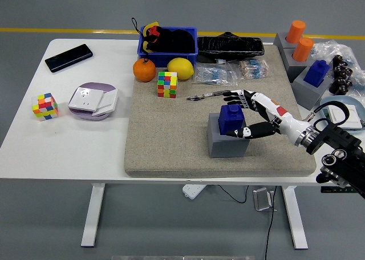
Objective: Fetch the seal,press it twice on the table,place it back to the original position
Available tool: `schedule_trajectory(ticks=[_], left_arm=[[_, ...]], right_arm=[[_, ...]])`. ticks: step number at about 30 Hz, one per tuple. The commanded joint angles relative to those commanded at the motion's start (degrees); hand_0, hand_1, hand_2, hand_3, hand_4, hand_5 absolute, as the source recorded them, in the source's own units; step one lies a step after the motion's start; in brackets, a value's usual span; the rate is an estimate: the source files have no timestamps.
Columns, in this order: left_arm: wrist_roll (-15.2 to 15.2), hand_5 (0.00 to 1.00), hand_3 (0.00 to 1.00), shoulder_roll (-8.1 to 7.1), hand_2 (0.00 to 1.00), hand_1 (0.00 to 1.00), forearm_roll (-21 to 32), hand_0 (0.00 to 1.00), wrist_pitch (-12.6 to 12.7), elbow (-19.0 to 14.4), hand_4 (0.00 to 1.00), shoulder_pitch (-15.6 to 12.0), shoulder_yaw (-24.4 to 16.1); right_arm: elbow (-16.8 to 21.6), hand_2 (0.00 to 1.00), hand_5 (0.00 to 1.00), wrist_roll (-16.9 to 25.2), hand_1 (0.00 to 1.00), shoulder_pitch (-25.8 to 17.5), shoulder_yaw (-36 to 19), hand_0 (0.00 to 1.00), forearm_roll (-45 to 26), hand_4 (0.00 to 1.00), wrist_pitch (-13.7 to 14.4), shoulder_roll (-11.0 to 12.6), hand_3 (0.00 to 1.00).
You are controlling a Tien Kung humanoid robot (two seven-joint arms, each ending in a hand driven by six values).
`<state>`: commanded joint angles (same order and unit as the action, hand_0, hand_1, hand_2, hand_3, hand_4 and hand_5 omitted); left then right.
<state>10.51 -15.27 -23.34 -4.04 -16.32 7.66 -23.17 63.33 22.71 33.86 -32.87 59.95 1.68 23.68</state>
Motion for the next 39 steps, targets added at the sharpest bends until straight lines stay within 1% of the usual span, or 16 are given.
schedule_trajectory(ticks=[3, 4, 9, 10, 12, 14, 15, 16, 21, 22, 28, 29, 30, 34, 35, 39], left_arm=[[0.0, 0.305, 0.748, 0.02, 0.687, 0.696, 0.1, 0.74, 0.0, 0.0, 0.681, -0.1, 0.1], [0.0, 0.305, 0.748, 0.02, 0.687, 0.698, 0.1, 0.74, 0.0, 0.0, 0.681, -0.1, 0.1], [0.0, 0.305, 0.748, -0.03, 0.687, 0.698, 0.1, 0.74, 0.0, 0.0, 0.681, 0.0, 0.1], [0.0, 0.304, 0.748, -0.04, 0.687, 0.698, 0.1, 0.74, 0.0, 0.0, 0.681, 0.0, 0.1], [0.0, 0.304, 0.748, -0.07, 0.687, 0.698, 0.1, 0.74, 0.0, 0.0, 0.681, 0.0, 0.0], [0.0, 0.304, 0.748, -0.1, 0.687, 0.698, 0.1, 0.74, 0.0, 0.0, 0.681, 0.0, 0.0], [0.0, 0.304, 0.748, -0.15, 0.687, 0.698, 0.1, 0.74, 0.0, 0.0, 0.681, 0.0, 0.0], [0.0, 0.304, 0.748, -0.17, 0.688, 0.697, 0.1, 0.74, 0.0, 0.0, 0.682, 0.0, 0.0], [0.0, 0.304, 0.748, -0.39, 0.688, 0.697, 0.2, 0.74, 0.0, 0.0, 0.682, 0.1, 0.2], [0.0, 0.303, 0.748, -0.44, 0.687, 0.697, 0.2, 0.74, 0.0, 0.0, 0.682, 0.2, 0.2], [0.0, 0.303, 0.748, -0.53, 0.687, 0.697, 0.2, 0.74, 0.0, 0.0, 0.682, 0.2, 0.3], [0.0, 0.302, 0.748, -0.53, 0.687, 0.696, 0.2, 0.74, 0.0, 0.0, 0.681, 0.2, 0.3], [0.0, 0.302, 0.748, -0.52, 0.687, 0.696, 0.2, 0.74, 0.0, 0.0, 0.681, 0.2, 0.3], [0.0, 0.302, 0.748, -0.47, 0.687, 0.696, 0.2, 0.74, 0.0, 0.1, 0.681, 0.0, 0.4], [0.0, 0.302, 0.749, -0.45, 0.687, 0.697, 0.2, 0.74, 0.0, 0.1, 0.681, 0.0, 0.4], [0.0, 0.302, 0.749, -0.33, 0.687, 0.697, 0.0, 0.74, 0.1, 0.1, 0.681, -0.2, 0.0]], right_arm=[[0.1, 0.864, 0.171, -0.1, 0.84, -0.1, 0.0, 0.829, 0.1, 0.998, 0.1, 0.0, 0.858], [0.1, 0.905, 0.221, -0.1, 0.89, -0.1, 0.0, 0.871, 0.1, 0.998, 0.1, 0.0, 0.908], [0.0, 0.905, 0.221, -0.2, 0.89, -0.2, -0.5, 0.871, 0.7, 0.998, 0.0, 0.0, 0.908], [0.0, 0.938, 0.329, -0.3, 0.927, -0.2, -0.8, 0.914, 0.9, 0.998, -0.1, 0.0, 0.938], [-0.2, 0.938, 0.329, -0.8, 0.927, -0.4, -2.0, 0.914, 1.1, 0.998, -0.8, 0.0, 0.938], [-0.4, 0.938, 0.329, -1.7, 0.927, -0.8, -3.4, 0.914, 1.2, 0.998, -2.2, 0.1, 0.938], [-0.4, 0.938, 0.329, -2.4, 0.927, -1.1, -4.8, 0.914, 1.4, 0.998, -3.5, 0.4, 0.938], [-0.4, 0.98, 0.466, -2.9, 0.967, -1.2, -6.0, 0.964, 1.5, 0.998, -4.4, 0.5, 0.998], [1.0, 0.98, 0.466, -5.8, 0.967, -2.8, -12.1, 0.964, 3.7, 0.998, -7.0, 2.2, 0.998], [1.3, 0.998, 0.518, -6.1, 0.99, -3.3, -13.9, 0.989, 4.2, 0.998, -7.3, 2.6, 0.998], [2.2, 0.998, 0.518, -7.1, 0.99, -6.9, -23.1, 0.989, 6.5, 0.998, -8.9, 4.5, 0.998], [2.1, 0.998, 0.546, -7.2, 0.991, -7.7, -24.8, 0.991, 6.9, 0.998, -9.1, 4.8, 0.998], [2.0, 0.998, 0.546, -7.4, 0.991, -8.3, -26.4, 0.991, 7.1, 0.998, -9.2, 5.0, 0.998], [1.0, 0.998, 0.546, -7.8, 0.991, -10.8, -31.9, 0.991, 8.4, 0.998, -9.0, 5.4, 0.998], [0.7, 0.968, 0.552, -8.1, 0.964, -11.3, -33.3, 0.98, 8.7, 0.998, -9.2, 5.4, 0.986], [-0.1, 0.968, 0.552, -11.0, 0.964, -14.0, -39.9, 0.98, 10.2, 0.998, -11.5, 4.1, 0.986]])
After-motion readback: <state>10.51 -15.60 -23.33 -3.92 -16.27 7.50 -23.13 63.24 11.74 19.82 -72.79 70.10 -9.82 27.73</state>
